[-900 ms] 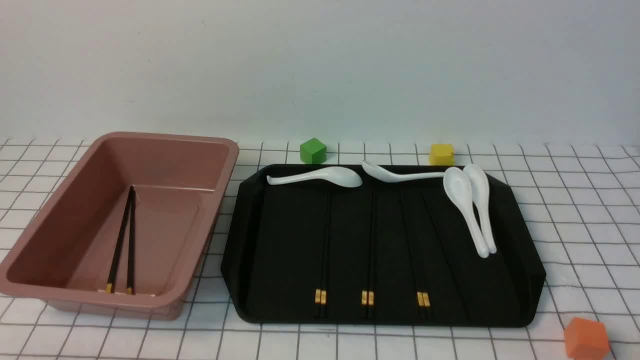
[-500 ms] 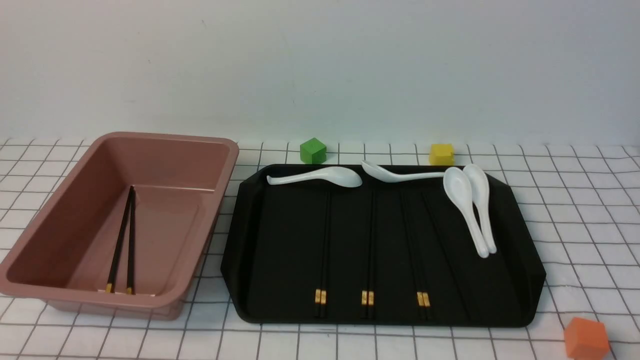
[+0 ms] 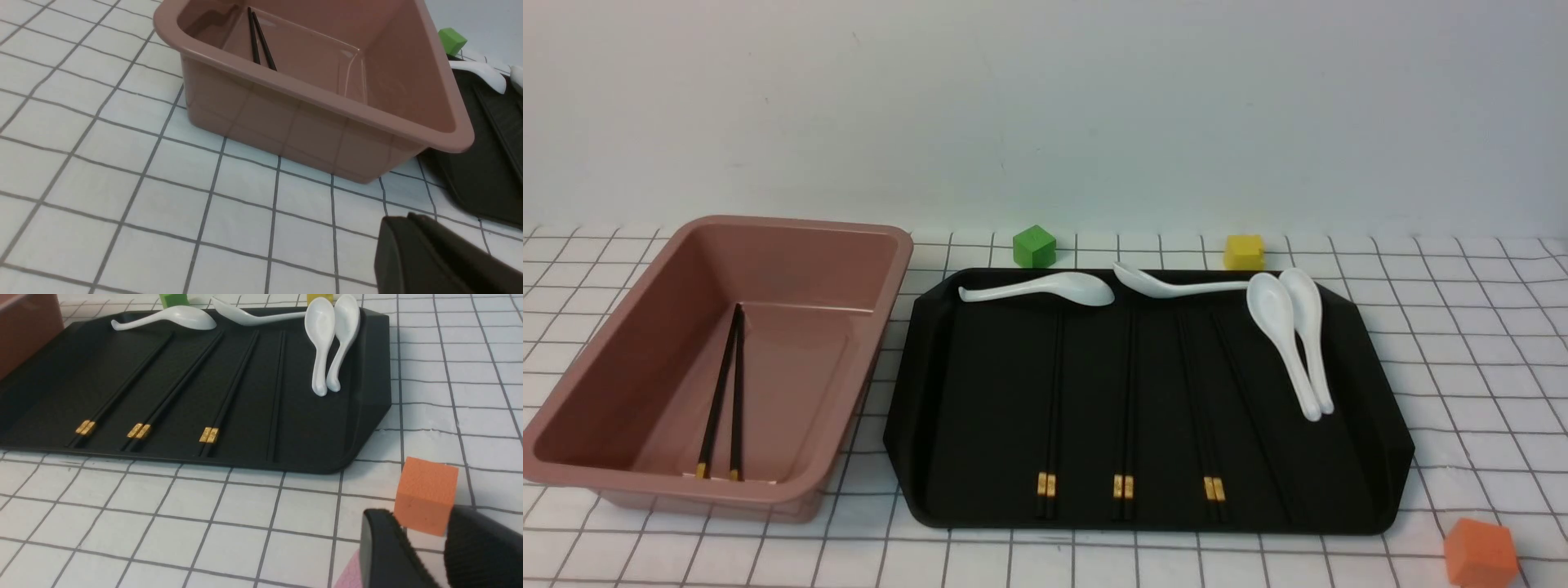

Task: On white black tablecloth take chopsticks from black tray and put them in box.
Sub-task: 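Reach over to the black tray and grasp a pair of chopsticks with the left gripper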

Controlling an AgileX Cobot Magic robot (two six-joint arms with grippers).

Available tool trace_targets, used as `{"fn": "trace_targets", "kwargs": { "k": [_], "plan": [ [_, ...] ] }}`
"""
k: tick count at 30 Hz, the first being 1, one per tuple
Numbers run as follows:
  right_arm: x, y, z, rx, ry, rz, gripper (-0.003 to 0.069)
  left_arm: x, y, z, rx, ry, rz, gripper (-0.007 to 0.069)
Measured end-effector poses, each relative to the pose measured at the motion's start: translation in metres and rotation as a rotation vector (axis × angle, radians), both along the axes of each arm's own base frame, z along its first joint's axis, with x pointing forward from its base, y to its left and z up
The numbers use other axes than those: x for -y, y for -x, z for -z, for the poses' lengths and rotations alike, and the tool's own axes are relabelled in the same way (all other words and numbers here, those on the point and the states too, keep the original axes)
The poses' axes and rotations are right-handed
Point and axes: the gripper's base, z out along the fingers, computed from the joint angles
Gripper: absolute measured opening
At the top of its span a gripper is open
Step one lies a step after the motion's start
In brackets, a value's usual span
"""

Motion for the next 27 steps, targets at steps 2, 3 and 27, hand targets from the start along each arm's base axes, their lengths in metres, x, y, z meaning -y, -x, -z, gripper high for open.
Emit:
{"fn": "trace_targets", "kwargs": {
  "k": [2, 3, 27],
  "plan": [
    [0.000, 0.000, 0.000, 0.000, 0.000, 0.000, 0.0240, 0.000, 0.000, 0.000, 0.000, 0.000, 0.000, 0.0015],
    [0.000, 0.000, 0.000, 0.000, 0.000, 0.000, 0.0240, 0.000, 0.000, 0.000, 0.000, 0.000, 0.000, 0.0015],
    [0.000, 0.000, 0.000, 0.000, 0.000, 0.000, 0.0240, 0.011, -0.001, -0.009, 0.011, 0.731, -0.070, 0.0028]
  ]
}}
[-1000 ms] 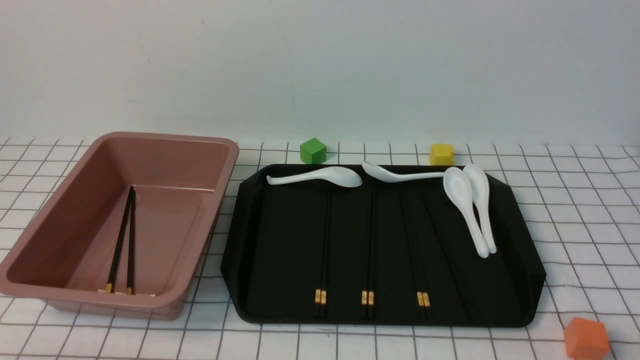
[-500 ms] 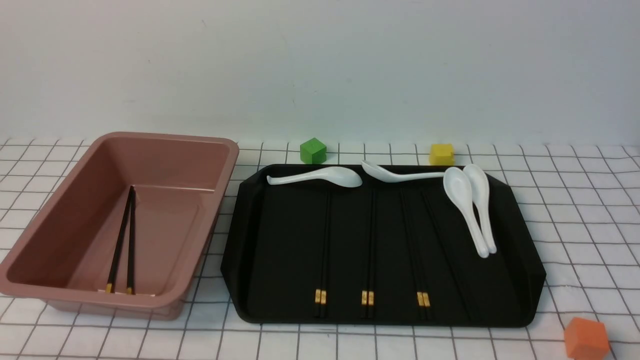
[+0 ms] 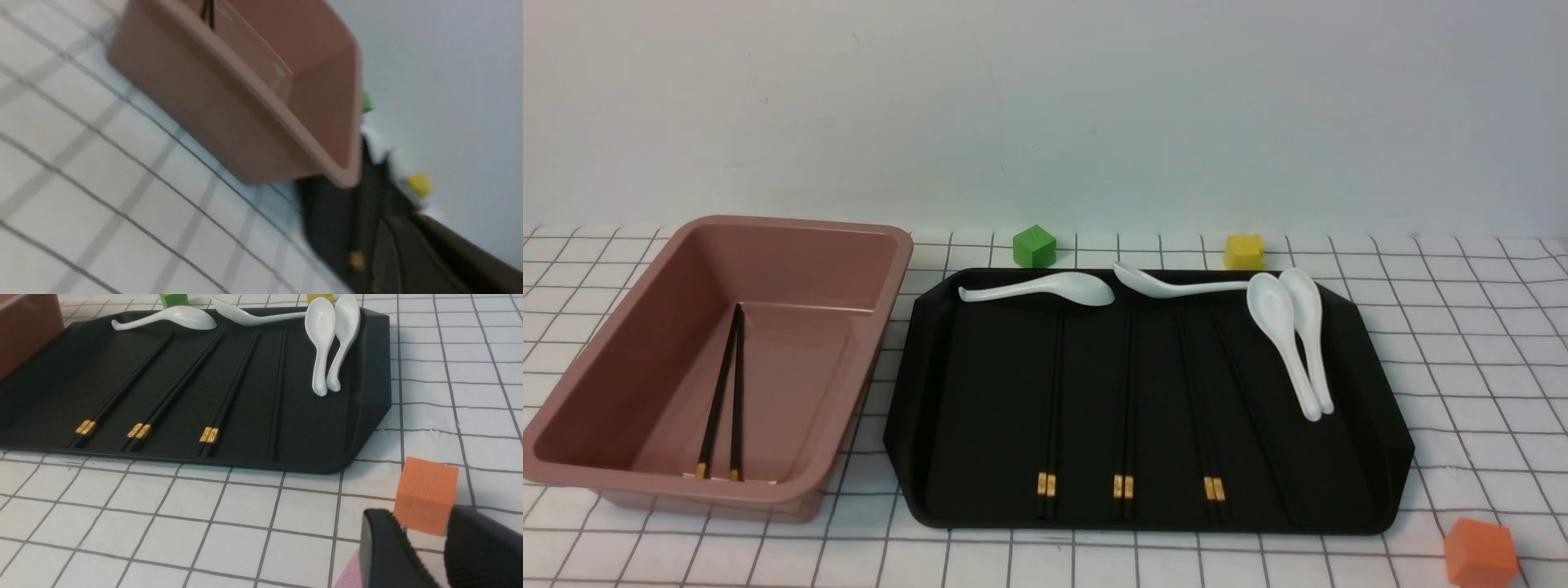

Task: On white black tablecloth take chopsticks from black tray and put them in box.
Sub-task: 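Reach over to the black tray and grasp a pair of chopsticks with the left gripper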

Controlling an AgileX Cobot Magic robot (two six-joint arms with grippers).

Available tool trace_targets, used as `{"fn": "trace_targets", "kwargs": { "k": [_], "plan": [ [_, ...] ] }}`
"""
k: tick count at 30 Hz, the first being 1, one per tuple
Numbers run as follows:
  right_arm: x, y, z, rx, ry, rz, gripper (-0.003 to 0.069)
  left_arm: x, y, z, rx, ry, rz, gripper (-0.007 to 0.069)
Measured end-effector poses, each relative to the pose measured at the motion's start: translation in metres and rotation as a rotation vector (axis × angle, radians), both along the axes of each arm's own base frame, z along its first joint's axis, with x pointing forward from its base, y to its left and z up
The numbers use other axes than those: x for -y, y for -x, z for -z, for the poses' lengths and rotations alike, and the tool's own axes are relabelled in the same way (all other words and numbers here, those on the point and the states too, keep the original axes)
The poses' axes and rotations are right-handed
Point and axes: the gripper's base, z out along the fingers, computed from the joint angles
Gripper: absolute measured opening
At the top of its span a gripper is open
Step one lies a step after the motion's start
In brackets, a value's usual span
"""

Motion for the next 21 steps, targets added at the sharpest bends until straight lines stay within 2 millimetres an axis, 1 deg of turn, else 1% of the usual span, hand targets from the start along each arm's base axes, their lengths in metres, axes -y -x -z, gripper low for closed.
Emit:
{"fn": "trace_targets", "kwargs": {
  "k": [1, 4, 5, 6, 9, 10, 12, 14, 16, 17, 18, 19, 20, 21],
  "plan": [
    [0.000, 0.000, 0.000, 0.000, 0.000, 0.000, 0.0240, 0.002, 0.000, -0.001, -0.016, 0.134, -0.007, 0.0029],
    [0.000, 0.000, 0.000, 0.000, 0.000, 0.000, 0.0240, 0.005, 0.000, -0.003, -0.035, 0.342, -0.010, 0.0034],
    [0.000, 0.000, 0.000, 0.000, 0.000, 0.000, 0.0240, 0.005, 0.000, -0.004, -0.035, 0.351, -0.011, 0.0034],
    [0.000, 0.000, 0.000, 0.000, 0.000, 0.000, 0.0240, 0.005, 0.000, -0.006, -0.025, 0.408, -0.018, 0.0036],
    [0.000, 0.000, 0.000, 0.000, 0.000, 0.000, 0.0240, 0.003, -0.001, -0.011, 0.021, 0.487, -0.042, 0.0036],
    [0.000, 0.000, 0.000, 0.000, 0.000, 0.000, 0.0240, 0.002, -0.001, -0.017, 0.046, 0.483, -0.039, 0.0036],
    [0.000, 0.000, 0.000, 0.000, 0.000, 0.000, 0.0240, 0.003, 0.002, -0.036, 0.113, 0.416, -0.013, 0.0036],
    [0.000, 0.000, 0.000, 0.000, 0.000, 0.000, 0.0240, 0.004, 0.009, -0.066, 0.197, 0.316, 0.030, 0.0025],
    [0.000, 0.000, 0.000, 0.000, 0.000, 0.000, 0.0240, 0.008, 0.011, -0.091, 0.210, 0.200, 0.077, -0.0010],
    [0.000, 0.000, 0.000, 0.000, 0.000, 0.000, 0.0240, 0.010, 0.008, -0.101, 0.178, 0.127, 0.110, -0.0013],
    [0.000, 0.000, 0.000, 0.000, 0.000, 0.000, 0.0240, 0.016, 0.001, -0.108, 0.073, 0.038, 0.173, -0.0013],
    [0.000, 0.000, 0.000, 0.000, 0.000, 0.000, 0.0240, 0.017, -0.003, -0.112, 0.031, -0.002, 0.193, -0.0013],
    [0.000, 0.000, 0.000, 0.000, 0.000, 0.000, 0.0240, 0.022, -0.011, -0.114, -0.125, -0.083, 0.279, -0.0013],
    [0.000, 0.000, 0.000, 0.000, 0.000, 0.000, 0.0240, 0.025, -0.019, -0.111, -0.274, -0.141, 0.344, -0.0013]
  ]
}}
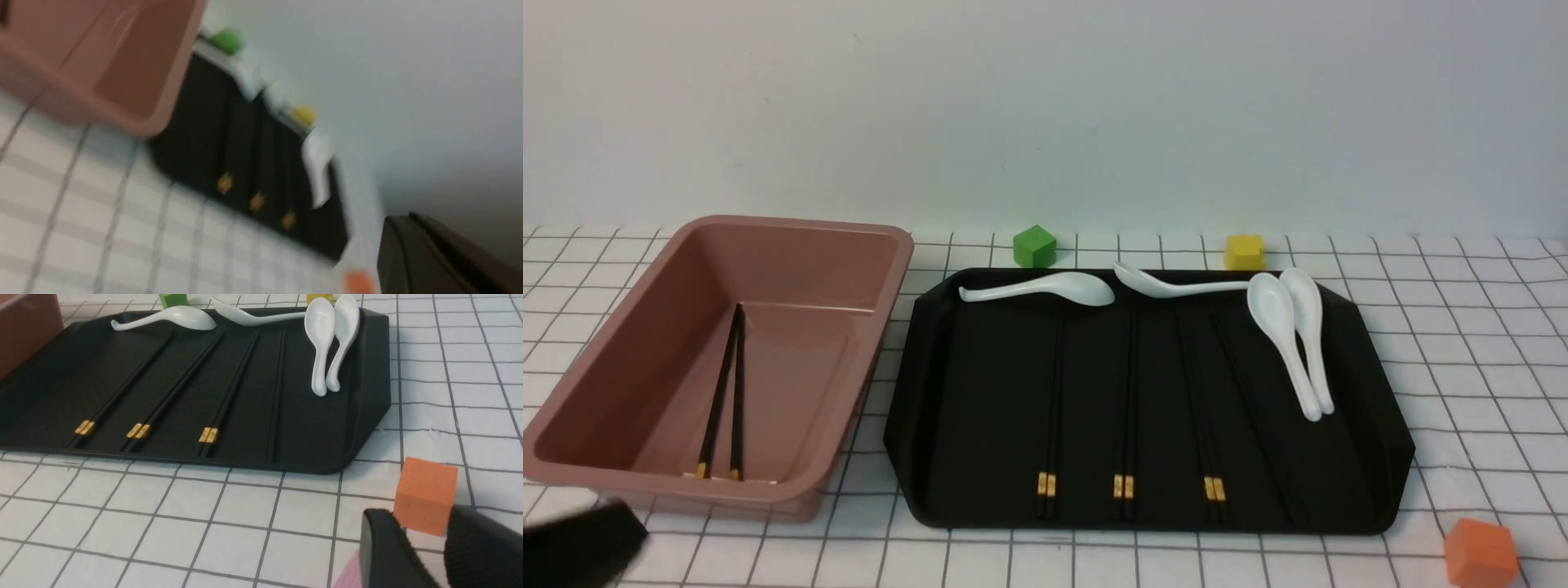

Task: On white black tablecloth take chopsticks from black tray and put them in box.
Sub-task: 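Reach over to the black tray and grasp a pair of chopsticks with the left gripper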

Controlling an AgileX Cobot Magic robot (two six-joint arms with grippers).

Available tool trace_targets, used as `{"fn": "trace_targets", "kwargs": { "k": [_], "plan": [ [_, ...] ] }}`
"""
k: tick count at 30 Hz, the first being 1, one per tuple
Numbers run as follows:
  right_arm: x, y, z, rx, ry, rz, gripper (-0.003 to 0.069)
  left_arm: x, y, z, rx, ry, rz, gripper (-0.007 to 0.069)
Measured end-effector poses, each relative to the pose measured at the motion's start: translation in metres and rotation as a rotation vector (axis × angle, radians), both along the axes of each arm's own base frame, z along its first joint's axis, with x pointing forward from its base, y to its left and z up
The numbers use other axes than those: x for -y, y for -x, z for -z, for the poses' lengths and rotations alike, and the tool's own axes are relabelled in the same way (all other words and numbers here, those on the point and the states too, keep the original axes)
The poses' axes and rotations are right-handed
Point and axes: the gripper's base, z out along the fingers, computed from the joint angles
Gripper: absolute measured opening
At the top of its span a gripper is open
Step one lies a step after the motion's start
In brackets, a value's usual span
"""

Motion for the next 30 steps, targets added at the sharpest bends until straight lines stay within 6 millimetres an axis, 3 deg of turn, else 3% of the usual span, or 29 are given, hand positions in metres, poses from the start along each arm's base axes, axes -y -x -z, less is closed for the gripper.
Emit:
{"fn": "trace_targets", "kwargs": {
  "k": [3, 5, 9, 13, 15, 16, 20, 25, 26, 30],
  "plan": [
    [0.000, 0.000, 0.000, 0.000, 0.000, 0.000, 0.0240, 0.001, -0.015, 0.012, -0.305, -0.140, 0.122, -0.0013],
    [0.000, 0.000, 0.000, 0.000, 0.000, 0.000, 0.0240, -0.002, -0.043, 0.028, -0.606, -0.290, 0.263, -0.0013],
    [0.000, 0.000, 0.000, 0.000, 0.000, 0.000, 0.0240, 0.004, -0.079, 0.038, -0.723, -0.297, 0.362, -0.0013],
    [0.000, 0.000, 0.000, 0.000, 0.000, 0.000, 0.0240, 0.034, -0.105, 0.043, -0.703, -0.282, 0.460, -0.0013],
    [0.000, 0.000, 0.000, 0.000, 0.000, 0.000, 0.0240, 0.061, -0.115, 0.040, -0.673, -0.317, 0.501, -0.0013],
    [0.000, 0.000, 0.000, 0.000, 0.000, 0.000, 0.0240, 0.061, -0.115, 0.040, -0.673, -0.317, 0.501, -0.0013],
    [0.000, 0.000, 0.000, 0.000, 0.000, 0.000, 0.0240, 0.113, -0.138, 0.036, -0.599, -0.428, 0.482, 0.0000],
    [0.000, 0.000, 0.000, 0.000, 0.000, 0.000, 0.0240, 0.163, -0.167, 0.035, -0.524, -0.558, 0.450, 0.0126],
    [0.000, 0.000, 0.000, 0.000, 0.000, 0.000, 0.0240, 0.164, -0.167, 0.033, -0.518, -0.552, 0.448, 0.0126],
    [0.000, 0.000, 0.000, 0.000, 0.000, 0.000, 0.0240, 0.198, -0.204, 0.043, -0.479, -0.612, 0.426, 0.0274]
  ]
}}
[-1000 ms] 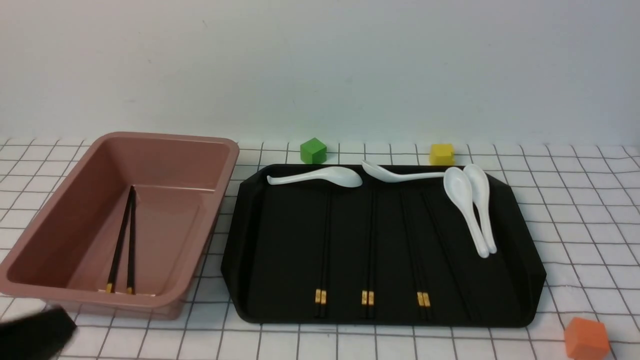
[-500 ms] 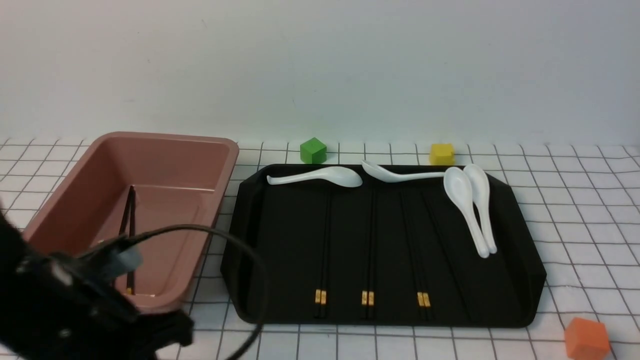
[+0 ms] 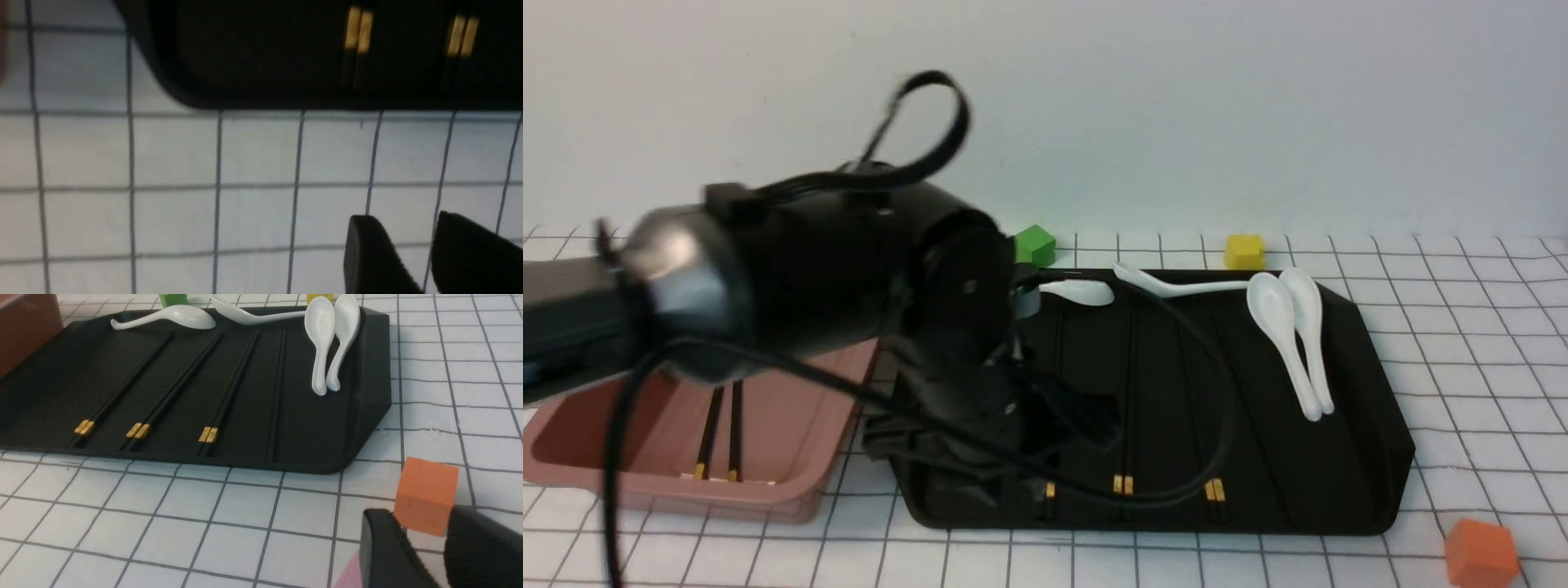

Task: On white black tablecloth take chopsticks from black tray and put them in box.
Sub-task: 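Reach over to the black tray and grasp a pair of chopsticks with the left gripper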

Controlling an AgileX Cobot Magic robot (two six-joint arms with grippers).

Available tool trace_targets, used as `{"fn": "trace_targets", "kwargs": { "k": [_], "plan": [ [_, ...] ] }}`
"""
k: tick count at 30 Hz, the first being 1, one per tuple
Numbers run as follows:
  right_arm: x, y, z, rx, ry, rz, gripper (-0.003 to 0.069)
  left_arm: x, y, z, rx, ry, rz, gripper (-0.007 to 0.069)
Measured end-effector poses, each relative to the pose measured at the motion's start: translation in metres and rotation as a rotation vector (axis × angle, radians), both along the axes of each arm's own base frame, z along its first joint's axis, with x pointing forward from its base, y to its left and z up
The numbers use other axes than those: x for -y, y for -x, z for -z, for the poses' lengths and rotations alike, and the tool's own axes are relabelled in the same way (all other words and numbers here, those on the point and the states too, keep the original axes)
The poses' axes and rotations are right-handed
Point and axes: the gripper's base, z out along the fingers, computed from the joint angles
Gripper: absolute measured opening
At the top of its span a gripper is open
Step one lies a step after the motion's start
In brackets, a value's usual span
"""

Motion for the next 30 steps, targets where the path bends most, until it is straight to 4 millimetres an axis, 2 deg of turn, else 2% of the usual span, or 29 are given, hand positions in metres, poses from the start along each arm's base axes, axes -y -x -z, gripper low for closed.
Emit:
{"fn": "trace_targets", "kwargs": {
  "k": [1, 3, 4, 10, 19, 23, 29, 30],
  "plan": [
    [0.000, 0.000, 0.000, 0.000, 0.000, 0.000, 0.0240, 0.004, -0.005, 0.000, 0.005, 0.001, 0.001, 0.0289],
    [0.000, 0.000, 0.000, 0.000, 0.000, 0.000, 0.0240, 0.017, -0.022, 0.014, 0.000, -0.037, 0.023, 0.0330],
    [0.000, 0.000, 0.000, 0.000, 0.000, 0.000, 0.0240, 0.019, -0.025, 0.014, 0.003, -0.042, 0.031, 0.0337],
    [0.000, 0.000, 0.000, 0.000, 0.000, 0.000, 0.0240, 0.039, -0.057, 0.047, 0.012, -0.147, 0.100, 0.0353],
    [0.000, 0.000, 0.000, 0.000, -0.001, 0.000, 0.0240, 0.042, -0.071, 0.090, 0.000, -0.268, 0.141, 0.0353],
    [0.000, 0.000, 0.000, 0.000, 0.000, 0.000, 0.0240, 0.044, -0.073, 0.092, 0.003, -0.268, 0.144, 0.0307],
    [0.000, 0.000, 0.000, 0.000, 0.000, 0.000, 0.0240, 0.046, -0.071, 0.092, -0.026, -0.239, 0.129, 0.0116],
    [0.000, 0.000, 0.000, 0.000, 0.000, 0.000, 0.0240, 0.046, -0.070, 0.092, -0.030, -0.235, 0.126, 0.0113]
  ]
}}
